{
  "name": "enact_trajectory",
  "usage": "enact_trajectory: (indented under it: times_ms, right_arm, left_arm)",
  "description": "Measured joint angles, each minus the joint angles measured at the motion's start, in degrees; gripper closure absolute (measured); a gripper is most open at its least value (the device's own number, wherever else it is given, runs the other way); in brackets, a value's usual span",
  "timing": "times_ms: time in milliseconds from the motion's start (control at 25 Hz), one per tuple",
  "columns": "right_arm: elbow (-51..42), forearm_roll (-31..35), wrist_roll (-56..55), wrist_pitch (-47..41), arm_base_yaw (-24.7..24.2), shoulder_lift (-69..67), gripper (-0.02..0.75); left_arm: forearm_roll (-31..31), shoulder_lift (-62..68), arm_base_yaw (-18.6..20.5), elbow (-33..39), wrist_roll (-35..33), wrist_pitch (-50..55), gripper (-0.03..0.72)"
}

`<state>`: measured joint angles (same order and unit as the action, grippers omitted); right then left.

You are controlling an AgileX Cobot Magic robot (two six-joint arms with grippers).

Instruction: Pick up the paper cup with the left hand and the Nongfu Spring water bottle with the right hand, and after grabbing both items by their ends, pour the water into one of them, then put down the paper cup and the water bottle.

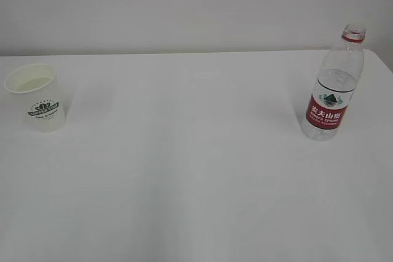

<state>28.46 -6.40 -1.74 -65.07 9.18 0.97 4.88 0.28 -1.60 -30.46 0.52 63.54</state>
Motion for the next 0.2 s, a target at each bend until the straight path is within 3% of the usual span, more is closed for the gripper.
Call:
enact_trajectory:
  times_ms: [200]
  right_arm:
    - [0.0,0.0,0.0,0.0,0.0,0.0,0.184]
  left_arm:
    - [0.1,0.0,0.0,0.0,0.0,0.0,0.217]
